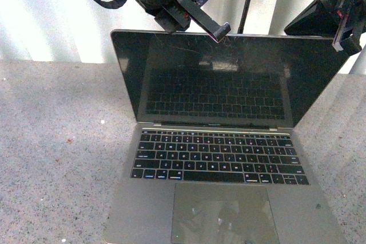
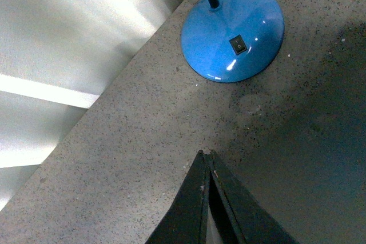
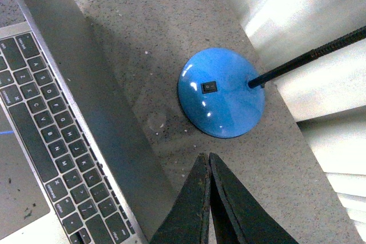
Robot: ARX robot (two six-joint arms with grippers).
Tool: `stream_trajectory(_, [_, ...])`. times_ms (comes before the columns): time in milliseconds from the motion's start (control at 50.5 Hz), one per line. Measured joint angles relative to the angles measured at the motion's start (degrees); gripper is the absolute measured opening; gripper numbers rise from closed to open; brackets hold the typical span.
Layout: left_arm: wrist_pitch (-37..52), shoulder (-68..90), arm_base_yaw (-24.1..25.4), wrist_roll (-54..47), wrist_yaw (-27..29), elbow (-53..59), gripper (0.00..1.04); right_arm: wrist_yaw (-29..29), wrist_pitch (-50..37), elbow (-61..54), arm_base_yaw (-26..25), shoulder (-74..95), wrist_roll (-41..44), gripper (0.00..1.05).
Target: Close laptop
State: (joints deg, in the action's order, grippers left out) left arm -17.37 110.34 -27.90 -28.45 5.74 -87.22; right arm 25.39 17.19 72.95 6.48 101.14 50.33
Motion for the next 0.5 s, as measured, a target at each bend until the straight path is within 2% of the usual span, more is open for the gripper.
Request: stream_trajectory(495, [1.01, -2.34, -0.44, 1.7, -1.88, 7.8, 0.04, 0.39, 1.73, -5.31, 2.14, -2.14, 1.51, 0.03])
